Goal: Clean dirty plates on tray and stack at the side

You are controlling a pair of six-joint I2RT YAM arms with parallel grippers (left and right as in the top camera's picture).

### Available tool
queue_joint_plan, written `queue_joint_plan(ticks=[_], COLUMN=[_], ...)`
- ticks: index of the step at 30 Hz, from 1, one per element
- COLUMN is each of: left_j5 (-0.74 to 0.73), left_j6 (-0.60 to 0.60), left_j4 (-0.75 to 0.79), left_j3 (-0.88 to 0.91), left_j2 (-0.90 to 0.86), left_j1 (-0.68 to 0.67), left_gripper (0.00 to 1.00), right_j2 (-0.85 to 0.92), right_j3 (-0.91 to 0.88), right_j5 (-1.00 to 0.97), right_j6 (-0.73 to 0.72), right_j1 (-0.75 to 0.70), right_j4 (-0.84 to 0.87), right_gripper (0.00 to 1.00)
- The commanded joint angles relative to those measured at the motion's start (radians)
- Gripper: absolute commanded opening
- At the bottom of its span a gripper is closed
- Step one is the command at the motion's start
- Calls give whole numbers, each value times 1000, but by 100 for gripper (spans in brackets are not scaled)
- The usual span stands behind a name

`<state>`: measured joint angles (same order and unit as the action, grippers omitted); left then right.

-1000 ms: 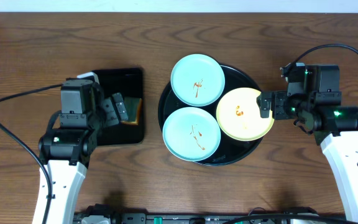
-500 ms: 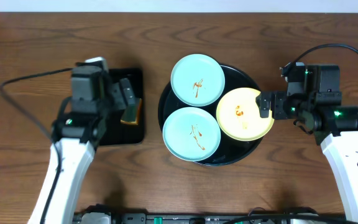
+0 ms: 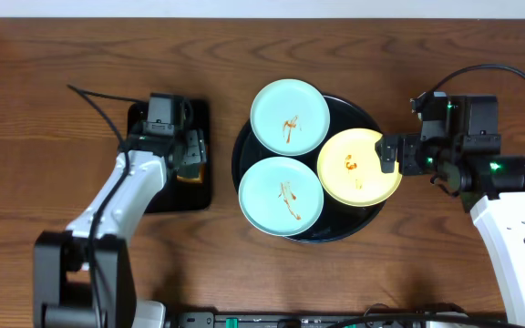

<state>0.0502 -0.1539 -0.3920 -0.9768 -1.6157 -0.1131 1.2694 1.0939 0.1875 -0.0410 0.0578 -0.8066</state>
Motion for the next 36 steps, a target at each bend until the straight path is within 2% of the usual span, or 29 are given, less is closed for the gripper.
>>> queue_joint_plan(ticks=[1,4,13,20,36], left_j5=[-10,-16,-44,-43,-95], left_j6=[11,11,11,11,11], left_j4=[2,2,6,-5,-18], left_j3=[-20,-20,-20,-21,18], left_j2=[-54,-95,-116,-105,-51], left_j1=[-2,-2,-2,-2,-7], left_gripper=[73,68,67,53,53], right_j2=[1,1,1,1,1], right_j3=[23,23,23,23,23], right_j5=[11,11,11,4,-3], right_j6=[-3,-3,-3,-3,-3], right_j1=[2,2,2,2,2], right_j4=[-5,-5,-5,-6,-16], right_gripper=[99,99,99,99,99])
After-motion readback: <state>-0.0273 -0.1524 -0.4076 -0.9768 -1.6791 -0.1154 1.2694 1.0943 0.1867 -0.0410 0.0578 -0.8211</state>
